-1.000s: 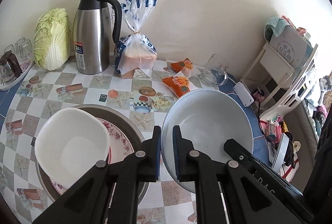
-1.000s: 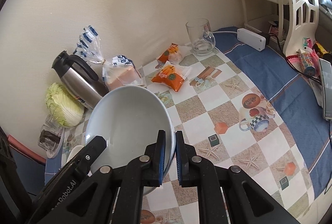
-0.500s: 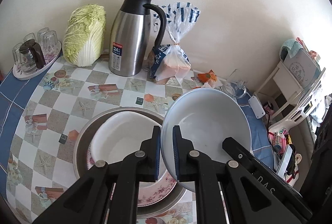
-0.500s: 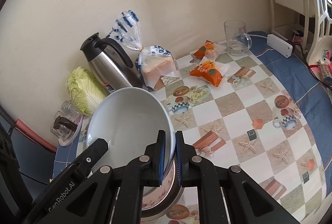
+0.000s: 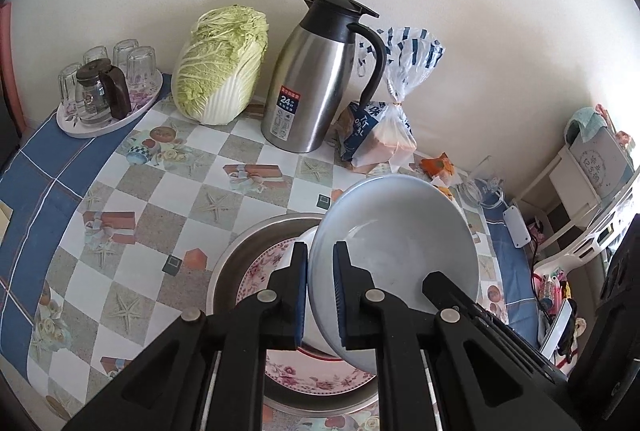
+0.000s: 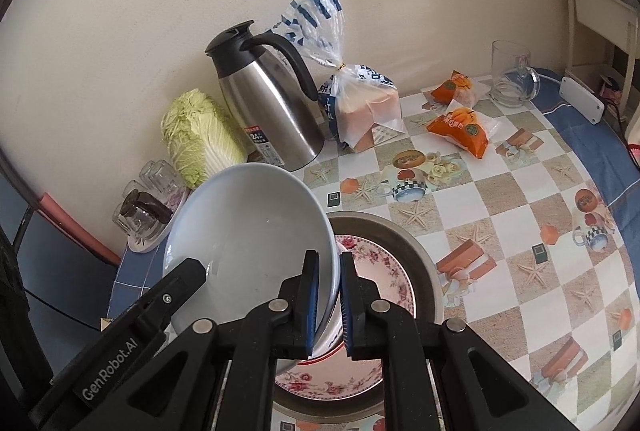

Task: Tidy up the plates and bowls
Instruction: 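Carry the round bowl with both grippers and lower it into the square bowl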

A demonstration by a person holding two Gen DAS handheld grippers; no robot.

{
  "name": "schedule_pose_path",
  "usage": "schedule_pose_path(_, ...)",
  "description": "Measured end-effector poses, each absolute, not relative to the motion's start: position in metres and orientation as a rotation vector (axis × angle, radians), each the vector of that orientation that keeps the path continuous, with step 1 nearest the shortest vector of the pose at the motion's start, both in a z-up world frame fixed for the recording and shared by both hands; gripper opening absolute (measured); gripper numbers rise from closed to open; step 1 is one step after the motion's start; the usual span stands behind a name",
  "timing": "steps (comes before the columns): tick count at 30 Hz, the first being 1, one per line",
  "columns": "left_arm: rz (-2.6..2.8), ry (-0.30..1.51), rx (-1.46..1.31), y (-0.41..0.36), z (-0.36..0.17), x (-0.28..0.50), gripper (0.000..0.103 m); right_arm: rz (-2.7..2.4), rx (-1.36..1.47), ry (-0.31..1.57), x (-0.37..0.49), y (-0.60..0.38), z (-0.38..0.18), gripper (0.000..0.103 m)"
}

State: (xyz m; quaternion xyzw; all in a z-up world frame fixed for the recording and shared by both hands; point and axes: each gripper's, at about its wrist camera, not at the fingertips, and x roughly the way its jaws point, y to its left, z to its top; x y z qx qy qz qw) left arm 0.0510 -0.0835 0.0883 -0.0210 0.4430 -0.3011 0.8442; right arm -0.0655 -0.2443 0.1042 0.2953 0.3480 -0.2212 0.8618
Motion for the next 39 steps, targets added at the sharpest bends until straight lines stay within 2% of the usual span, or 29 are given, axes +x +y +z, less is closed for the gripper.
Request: schedule_pose_path(39, -0.625, 1.068, -0.103, -0.08, 0.053, 0.074, 0.011, -0.49, 0.571, 0.83, -0.045, -0.24, 0.074, 0.016)
